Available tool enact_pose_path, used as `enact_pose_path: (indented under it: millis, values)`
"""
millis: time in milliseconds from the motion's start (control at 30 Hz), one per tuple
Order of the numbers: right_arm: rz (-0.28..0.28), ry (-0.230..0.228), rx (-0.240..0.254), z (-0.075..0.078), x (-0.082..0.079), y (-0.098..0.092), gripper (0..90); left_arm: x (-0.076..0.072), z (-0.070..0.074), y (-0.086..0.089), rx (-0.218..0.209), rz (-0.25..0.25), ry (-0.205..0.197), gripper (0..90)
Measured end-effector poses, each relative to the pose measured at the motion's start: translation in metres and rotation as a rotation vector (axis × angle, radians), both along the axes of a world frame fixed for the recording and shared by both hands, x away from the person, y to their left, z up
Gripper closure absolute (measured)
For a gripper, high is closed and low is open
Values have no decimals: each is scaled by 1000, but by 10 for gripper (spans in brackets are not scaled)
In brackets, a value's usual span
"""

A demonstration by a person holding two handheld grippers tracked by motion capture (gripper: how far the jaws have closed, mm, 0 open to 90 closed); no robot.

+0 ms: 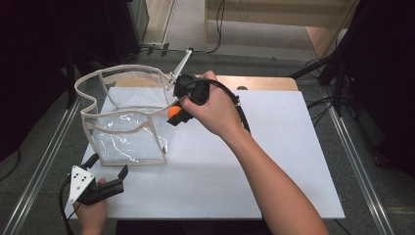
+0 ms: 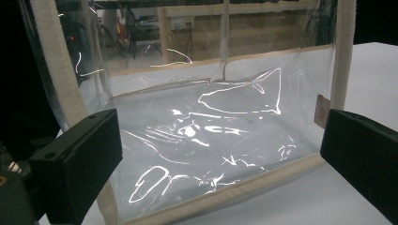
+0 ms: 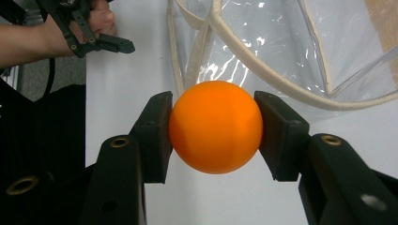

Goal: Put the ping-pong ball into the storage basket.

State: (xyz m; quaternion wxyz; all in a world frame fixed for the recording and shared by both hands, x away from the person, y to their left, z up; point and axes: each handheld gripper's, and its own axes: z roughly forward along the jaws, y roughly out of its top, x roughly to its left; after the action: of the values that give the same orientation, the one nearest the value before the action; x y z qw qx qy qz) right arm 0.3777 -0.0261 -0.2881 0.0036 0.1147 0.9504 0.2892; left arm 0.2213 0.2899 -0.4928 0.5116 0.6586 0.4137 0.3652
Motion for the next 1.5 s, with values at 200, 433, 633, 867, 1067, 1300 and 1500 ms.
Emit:
enact_pose_path:
  millis: [200,433,633,867,1067,1300,1500]
  values:
    - [0,1,1,2,2,1,480,0,0,0,1,0,0,0]
    - [0,5,7,4,4,1,480,0,0,0,0,-1,0,0]
    - [-3,6,13,6,7,1,480,0,0,0,1,-1,0,0]
    - [-3,8,20,7,9,1,480,0,0,0,1,-2,0,0]
    - [-4,6,16,9,11,2,480,0,0,0,4,-3,1,0]
    - [-10,2,21,14,14,3,479,0,0,0,6,-3,1,0]
    - [-14,-2,18,16,17,5,480,0,0,0,5,-2,0,0]
